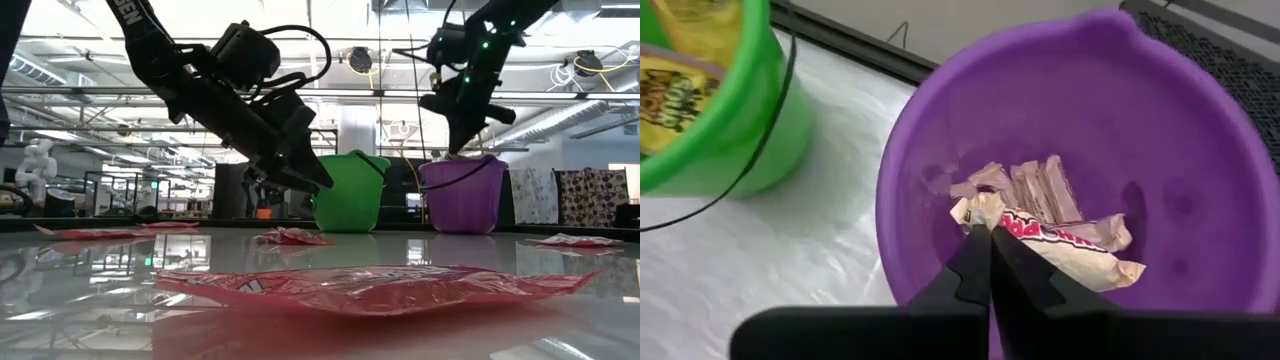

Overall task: Sort candy by brand, put in halloween buckets
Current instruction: Put the light brown chocolate bar into the top violet bucket, then put the red candy into the bottom violet bucket

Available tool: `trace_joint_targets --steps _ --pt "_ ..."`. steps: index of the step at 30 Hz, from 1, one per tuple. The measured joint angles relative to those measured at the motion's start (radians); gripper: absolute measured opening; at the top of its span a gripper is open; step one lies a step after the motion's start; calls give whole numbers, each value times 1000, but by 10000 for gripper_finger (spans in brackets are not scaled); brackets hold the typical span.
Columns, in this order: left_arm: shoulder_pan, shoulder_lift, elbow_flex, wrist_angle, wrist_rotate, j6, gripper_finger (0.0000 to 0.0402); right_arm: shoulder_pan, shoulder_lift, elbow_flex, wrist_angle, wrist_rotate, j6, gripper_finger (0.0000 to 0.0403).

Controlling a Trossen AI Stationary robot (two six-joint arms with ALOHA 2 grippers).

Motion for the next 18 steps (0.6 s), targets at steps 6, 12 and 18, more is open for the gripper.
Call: trace_joint_targets --steps 6,12,18 --pt "0 0 0 2 0 0 203 -8 22 1 11 -6 -4 9" --pt "0 0 0 59 0 -1 203 -8 6 1 5 -6 -48 46" --pt "-2 -6 0 58 50 -111 203 -7 -24 1 -6 -15 -72 84"
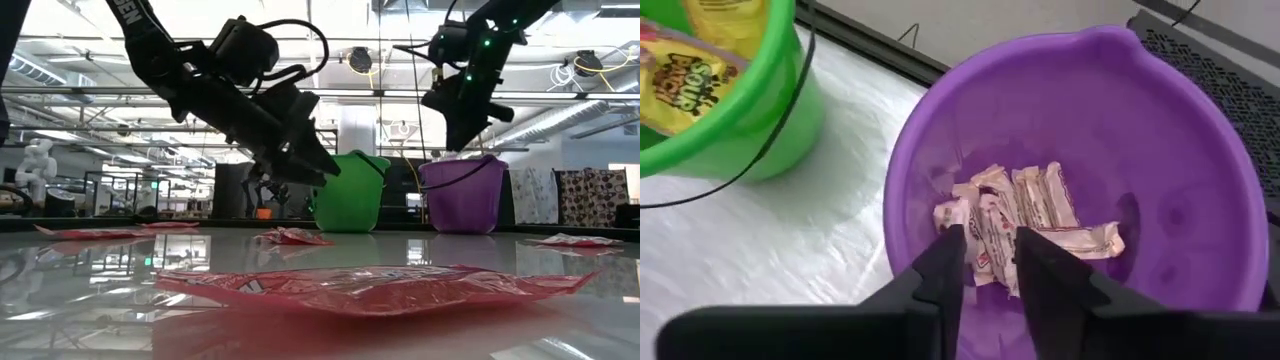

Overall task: Sort candy by brand, put in halloween buckets
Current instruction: Put the red candy into the bottom violet bucket

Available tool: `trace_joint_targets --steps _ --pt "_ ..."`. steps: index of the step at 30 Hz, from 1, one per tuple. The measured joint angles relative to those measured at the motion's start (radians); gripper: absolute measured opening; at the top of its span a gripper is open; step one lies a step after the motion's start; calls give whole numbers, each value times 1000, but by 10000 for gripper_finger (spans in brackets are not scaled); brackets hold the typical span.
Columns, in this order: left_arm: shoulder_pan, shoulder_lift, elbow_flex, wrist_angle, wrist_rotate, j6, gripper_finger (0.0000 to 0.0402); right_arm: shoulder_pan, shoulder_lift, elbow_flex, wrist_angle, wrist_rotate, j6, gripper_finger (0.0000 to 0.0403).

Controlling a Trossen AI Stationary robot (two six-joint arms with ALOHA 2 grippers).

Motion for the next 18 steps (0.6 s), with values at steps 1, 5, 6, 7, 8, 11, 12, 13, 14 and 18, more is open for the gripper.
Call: trace_joint_targets --steps 1,5,6,7,8,11,12,13,14,18 --pt "-1 -2 0 1 14 -58 203 3 -7 0 -2 -10 0 89" --pt "-1 -3 0 -10 111 -412 203 32 -51 0 3 -138 -14 101" --pt "-1 -3 0 -9 139 -483 203 48 -65 0 9 -159 -17 102" --pt "-1 -3 0 -7 164 -537 203 68 -78 0 14 -173 -17 104" --pt "-1 -4 0 -6 196 -569 203 93 -92 0 18 -178 -9 104" --pt "-1 -4 0 -12 248 -590 203 185 -127 0 36 -178 29 105" --pt "-1 -4 0 -15 265 -590 203 219 -135 0 44 -178 39 105" --pt "-1 -4 0 -27 277 -585 203 256 -140 0 53 -177 49 105" --pt "2 -4 0 -49 290 -572 203 293 -143 0 65 -176 56 105" --pt "-1 -33 12 -143 301 -471 203 433 -142 0 115 -159 82 105"
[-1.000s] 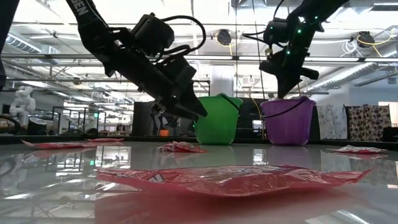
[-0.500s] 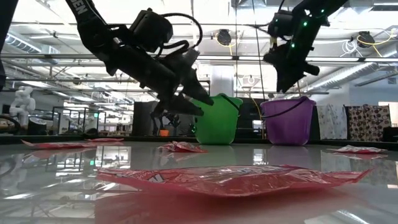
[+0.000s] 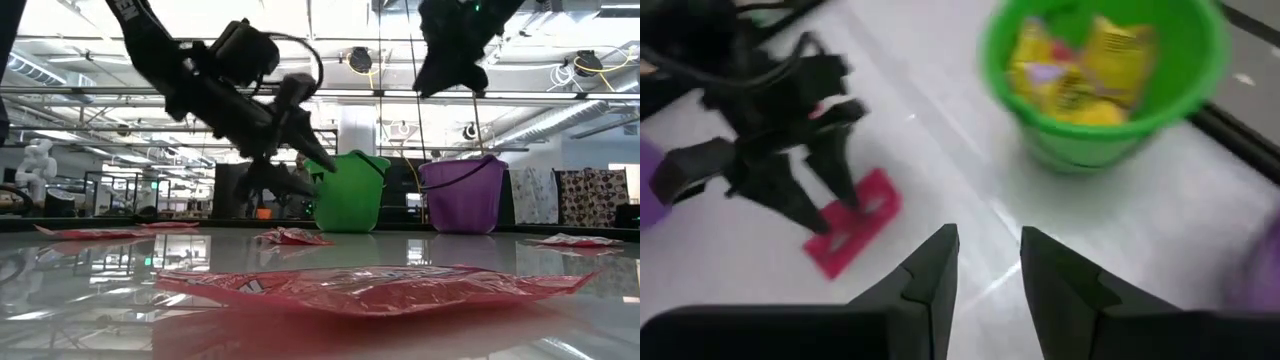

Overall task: Sort candy by brand, put in halloween buckets
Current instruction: Put the red candy into the bottom violet bucket

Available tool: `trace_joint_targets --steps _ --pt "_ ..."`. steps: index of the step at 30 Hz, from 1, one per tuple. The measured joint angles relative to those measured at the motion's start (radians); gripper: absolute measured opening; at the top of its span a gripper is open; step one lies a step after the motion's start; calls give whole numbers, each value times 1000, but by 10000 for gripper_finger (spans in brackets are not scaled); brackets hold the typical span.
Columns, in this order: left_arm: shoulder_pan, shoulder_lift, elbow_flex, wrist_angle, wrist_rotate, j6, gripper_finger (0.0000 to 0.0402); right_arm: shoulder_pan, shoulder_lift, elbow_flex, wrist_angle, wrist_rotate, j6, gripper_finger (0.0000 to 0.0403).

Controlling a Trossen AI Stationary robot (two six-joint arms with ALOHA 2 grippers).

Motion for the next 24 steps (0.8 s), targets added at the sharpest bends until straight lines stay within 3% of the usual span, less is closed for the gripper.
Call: trace_joint_targets --steps 4,7,10,18,24 --pt "-21 -46 114 -293 -20 163 203 122 20 0 11 66 22 105" --pt "-55 -46 218 -543 -95 307 203 191 27 0 10 87 31 105" --pt "-92 -37 290 -683 -174 415 203 236 39 0 10 91 60 105" --pt "-110 19 296 -689 -240 613 203 307 57 0 16 186 144 105" --pt "-101 102 295 -690 -240 861 203 340 58 0 14 195 185 105"
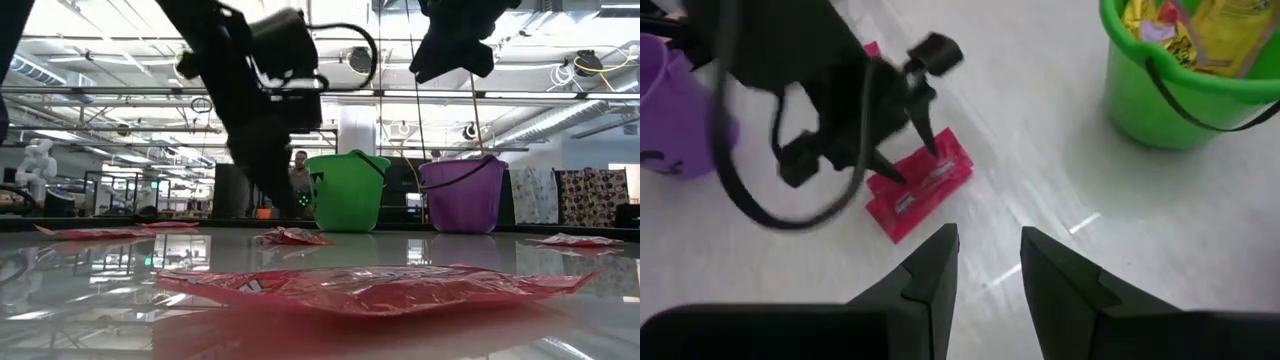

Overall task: Sort candy by brand, put in halloween buckets
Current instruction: Put the red candy into the bottom violet bucket

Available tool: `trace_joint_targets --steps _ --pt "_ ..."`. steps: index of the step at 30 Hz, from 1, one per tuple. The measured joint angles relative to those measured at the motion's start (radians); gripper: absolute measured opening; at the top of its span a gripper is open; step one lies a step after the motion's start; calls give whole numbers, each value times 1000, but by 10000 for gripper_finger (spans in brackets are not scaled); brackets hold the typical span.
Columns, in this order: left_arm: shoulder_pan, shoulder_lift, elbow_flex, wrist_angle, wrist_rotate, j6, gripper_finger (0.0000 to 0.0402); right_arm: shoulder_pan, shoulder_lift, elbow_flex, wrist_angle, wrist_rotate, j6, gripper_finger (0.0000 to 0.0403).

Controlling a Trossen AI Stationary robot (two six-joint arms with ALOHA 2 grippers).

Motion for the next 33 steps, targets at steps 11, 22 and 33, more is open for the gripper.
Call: trace_joint_targets --steps 11,22,33 --pt "-6 78 4 48 30 196 171 47 0 0 -5 1 48 105" --pt "-8 65 16 30 40 190 8 51 0 0 -5 58 37 105" --pt "-7 -62 151 -62 33 191 5 50 0 0 -7 110 -19 105"
